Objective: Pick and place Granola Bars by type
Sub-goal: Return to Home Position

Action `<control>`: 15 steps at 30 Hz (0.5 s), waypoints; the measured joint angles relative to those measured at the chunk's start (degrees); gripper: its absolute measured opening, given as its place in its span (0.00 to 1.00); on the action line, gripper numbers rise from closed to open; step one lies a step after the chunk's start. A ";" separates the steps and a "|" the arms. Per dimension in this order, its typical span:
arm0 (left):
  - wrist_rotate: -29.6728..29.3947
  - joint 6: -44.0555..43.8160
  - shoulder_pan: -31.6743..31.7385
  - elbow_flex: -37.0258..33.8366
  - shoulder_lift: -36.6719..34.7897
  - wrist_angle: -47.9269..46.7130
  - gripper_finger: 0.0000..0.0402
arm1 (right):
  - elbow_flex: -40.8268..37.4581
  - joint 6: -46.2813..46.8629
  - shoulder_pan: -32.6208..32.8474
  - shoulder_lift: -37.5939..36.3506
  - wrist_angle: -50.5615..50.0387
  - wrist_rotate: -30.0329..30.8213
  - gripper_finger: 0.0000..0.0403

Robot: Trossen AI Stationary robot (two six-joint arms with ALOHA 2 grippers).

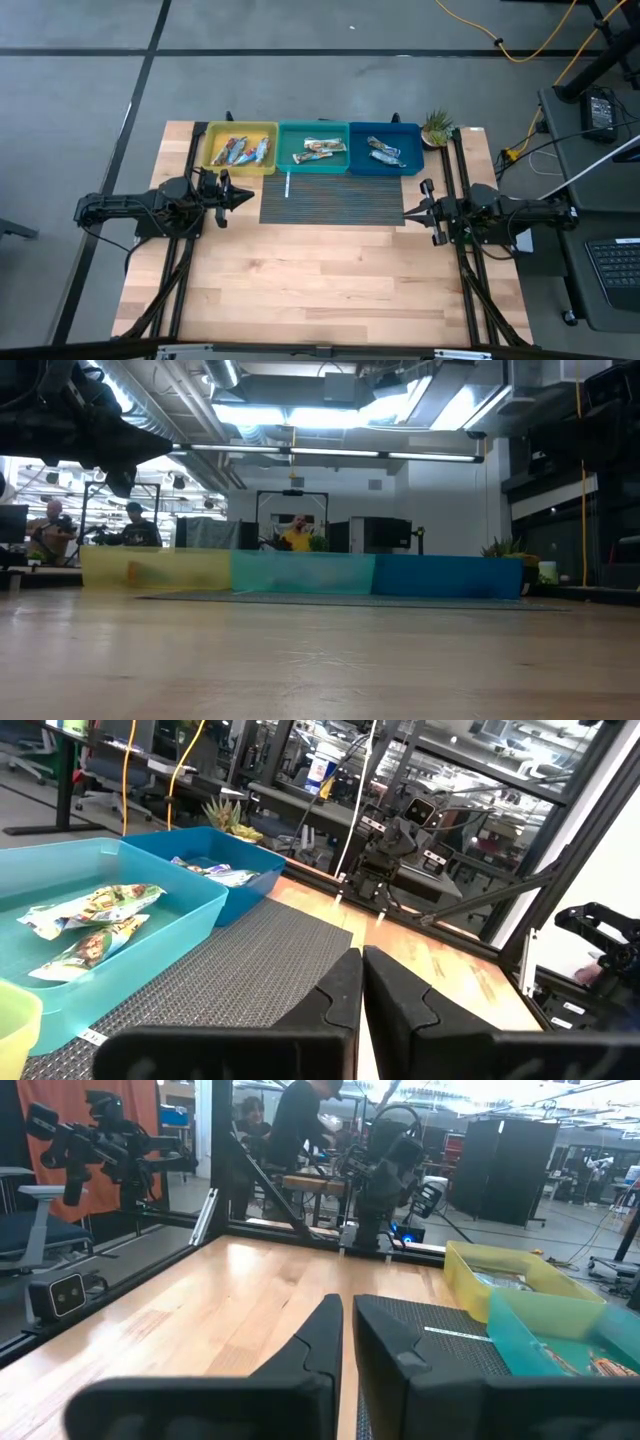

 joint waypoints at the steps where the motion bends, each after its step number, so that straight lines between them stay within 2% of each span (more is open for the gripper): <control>1: 0.00 0.00 0.00 0.00 0.00 0.00 0.02 | 0.00 0.00 0.00 0.00 0.02 0.00 0.08; 15: 0.00 0.00 0.00 0.00 0.00 0.00 0.02 | 0.00 0.00 0.00 0.00 0.02 0.00 0.08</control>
